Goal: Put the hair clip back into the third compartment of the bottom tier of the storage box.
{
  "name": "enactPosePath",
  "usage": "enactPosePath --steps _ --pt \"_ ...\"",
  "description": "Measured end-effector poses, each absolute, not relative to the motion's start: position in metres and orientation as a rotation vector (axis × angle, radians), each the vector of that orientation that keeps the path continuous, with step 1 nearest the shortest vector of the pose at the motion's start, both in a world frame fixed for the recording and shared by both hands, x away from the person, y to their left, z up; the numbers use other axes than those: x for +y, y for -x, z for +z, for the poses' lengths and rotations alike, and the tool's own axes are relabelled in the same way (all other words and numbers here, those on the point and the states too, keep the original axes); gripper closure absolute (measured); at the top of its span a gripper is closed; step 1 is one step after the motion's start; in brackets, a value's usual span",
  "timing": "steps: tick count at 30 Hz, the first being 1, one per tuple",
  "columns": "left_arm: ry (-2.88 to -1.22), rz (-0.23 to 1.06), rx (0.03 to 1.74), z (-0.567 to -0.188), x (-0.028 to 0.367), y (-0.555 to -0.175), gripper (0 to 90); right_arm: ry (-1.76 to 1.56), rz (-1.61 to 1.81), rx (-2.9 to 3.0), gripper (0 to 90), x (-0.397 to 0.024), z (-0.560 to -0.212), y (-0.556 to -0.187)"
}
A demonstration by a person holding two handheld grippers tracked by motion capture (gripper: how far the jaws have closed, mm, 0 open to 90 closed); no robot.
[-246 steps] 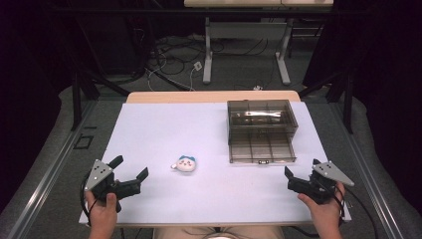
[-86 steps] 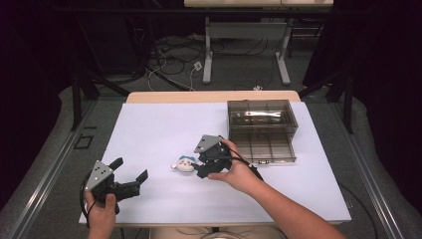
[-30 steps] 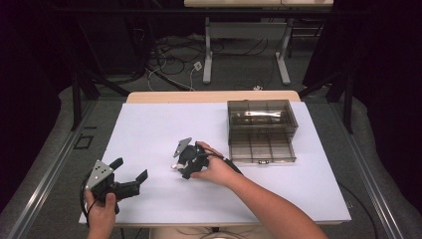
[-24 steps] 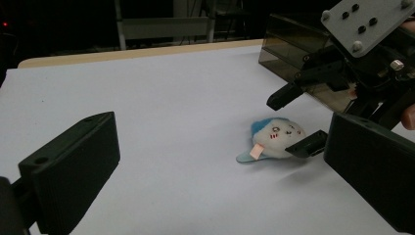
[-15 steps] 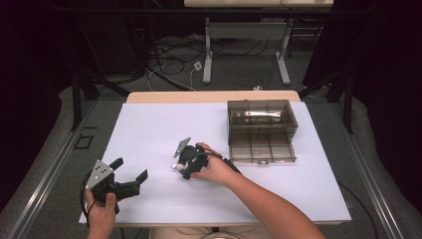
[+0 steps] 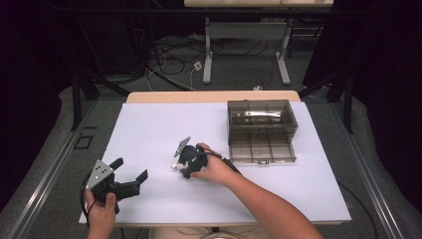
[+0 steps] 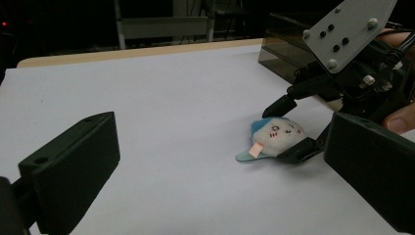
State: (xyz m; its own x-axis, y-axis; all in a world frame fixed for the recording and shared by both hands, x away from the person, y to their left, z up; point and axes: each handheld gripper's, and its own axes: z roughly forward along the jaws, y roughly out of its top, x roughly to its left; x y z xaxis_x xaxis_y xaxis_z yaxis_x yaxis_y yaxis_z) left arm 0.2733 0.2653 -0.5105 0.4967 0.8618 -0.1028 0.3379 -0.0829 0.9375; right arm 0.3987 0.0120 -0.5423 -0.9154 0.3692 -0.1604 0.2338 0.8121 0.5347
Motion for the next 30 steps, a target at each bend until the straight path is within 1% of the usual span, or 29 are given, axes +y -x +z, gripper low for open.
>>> enactPosePath --steps 14,30 --pt "-1.662 0.608 1.037 -0.5106 0.2656 -0.2736 0.4 -0.440 0.765 2.743 41.0 0.0115 -0.5414 -0.3978" --pt "-1.664 0.609 1.036 -0.5107 0.2660 -0.2738 0.4 -0.439 0.780 2.736 42.1 0.0096 -0.5387 -0.3982"
